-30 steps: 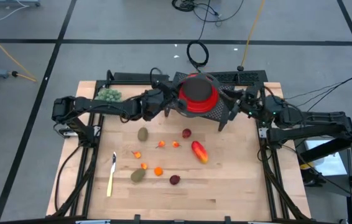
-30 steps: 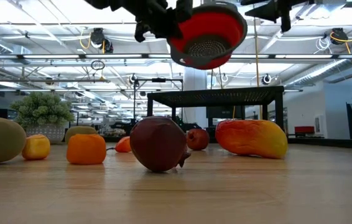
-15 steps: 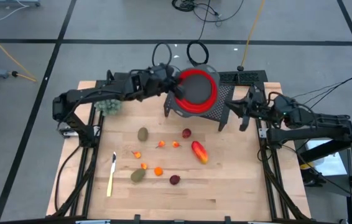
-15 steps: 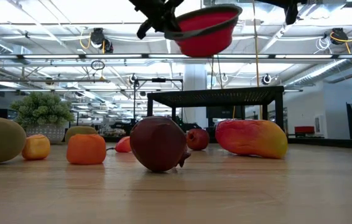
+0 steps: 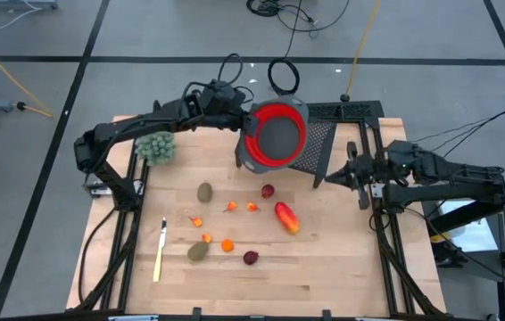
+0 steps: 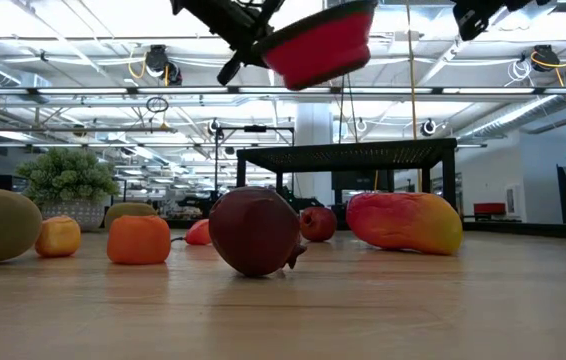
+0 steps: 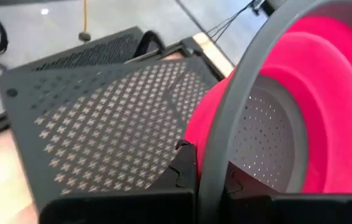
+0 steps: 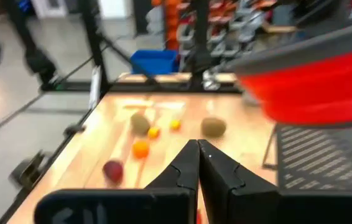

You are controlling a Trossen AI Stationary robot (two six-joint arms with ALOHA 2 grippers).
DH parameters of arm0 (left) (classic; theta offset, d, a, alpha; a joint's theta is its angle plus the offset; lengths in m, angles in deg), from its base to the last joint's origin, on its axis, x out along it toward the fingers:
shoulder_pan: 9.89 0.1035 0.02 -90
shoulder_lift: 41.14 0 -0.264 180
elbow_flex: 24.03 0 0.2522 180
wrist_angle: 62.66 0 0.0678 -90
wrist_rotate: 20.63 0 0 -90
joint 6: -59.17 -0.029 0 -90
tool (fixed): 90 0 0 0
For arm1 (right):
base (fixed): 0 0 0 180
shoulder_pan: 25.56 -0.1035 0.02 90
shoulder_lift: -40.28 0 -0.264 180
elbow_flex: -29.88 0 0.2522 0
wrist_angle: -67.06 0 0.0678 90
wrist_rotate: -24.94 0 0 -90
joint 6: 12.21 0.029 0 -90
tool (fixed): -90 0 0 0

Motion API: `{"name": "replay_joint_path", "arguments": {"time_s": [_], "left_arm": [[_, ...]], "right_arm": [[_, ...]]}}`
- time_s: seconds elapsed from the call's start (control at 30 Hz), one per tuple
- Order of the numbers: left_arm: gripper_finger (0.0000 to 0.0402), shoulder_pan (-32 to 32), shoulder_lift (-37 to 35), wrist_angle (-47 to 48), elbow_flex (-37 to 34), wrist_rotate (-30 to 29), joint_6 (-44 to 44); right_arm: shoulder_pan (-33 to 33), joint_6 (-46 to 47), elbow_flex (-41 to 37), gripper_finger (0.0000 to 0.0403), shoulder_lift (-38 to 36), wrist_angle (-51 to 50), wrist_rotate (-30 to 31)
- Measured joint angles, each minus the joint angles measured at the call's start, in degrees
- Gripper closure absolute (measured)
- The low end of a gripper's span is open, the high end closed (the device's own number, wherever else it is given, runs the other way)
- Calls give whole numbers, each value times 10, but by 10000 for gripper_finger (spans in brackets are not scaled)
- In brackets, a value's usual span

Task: Pick & Place Fruit
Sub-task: Put the red strainer bowl on the shelf

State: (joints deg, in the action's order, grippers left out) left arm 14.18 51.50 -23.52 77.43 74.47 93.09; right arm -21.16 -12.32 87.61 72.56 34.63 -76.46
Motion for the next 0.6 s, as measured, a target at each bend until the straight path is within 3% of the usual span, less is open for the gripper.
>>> {"name": "replay_joint_path", "arguments": {"time_s": [0.23, 0.6], "left_arm": [[401, 16, 0, 92, 36, -2, 10], [401, 37, 0, 180, 89, -4, 19]], "right_arm": [[0, -13, 0, 402, -3, -13, -38], [0, -52, 0, 402, -27, -14, -38]]}}
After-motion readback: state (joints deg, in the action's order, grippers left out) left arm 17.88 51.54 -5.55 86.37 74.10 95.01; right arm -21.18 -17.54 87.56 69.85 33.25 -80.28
